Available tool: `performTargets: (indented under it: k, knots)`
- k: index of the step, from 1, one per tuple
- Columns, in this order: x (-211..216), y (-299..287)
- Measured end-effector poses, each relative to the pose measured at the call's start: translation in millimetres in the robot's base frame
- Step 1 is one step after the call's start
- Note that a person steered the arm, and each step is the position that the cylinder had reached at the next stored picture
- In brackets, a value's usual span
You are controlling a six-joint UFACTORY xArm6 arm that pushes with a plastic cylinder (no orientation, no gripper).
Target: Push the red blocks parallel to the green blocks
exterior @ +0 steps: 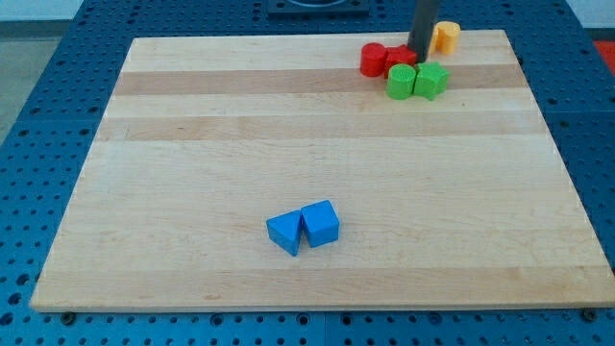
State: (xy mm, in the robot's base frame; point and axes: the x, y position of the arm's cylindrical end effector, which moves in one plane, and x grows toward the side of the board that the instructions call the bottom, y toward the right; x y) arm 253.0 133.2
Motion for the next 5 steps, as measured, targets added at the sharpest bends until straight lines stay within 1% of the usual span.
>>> performTargets:
  k: [2, 3, 4, 5]
  knots:
    - [3.3, -74.2]
    - [3.4, -91.4]
    - [-1.1, -70.1]
    - [-5.5, -26.2]
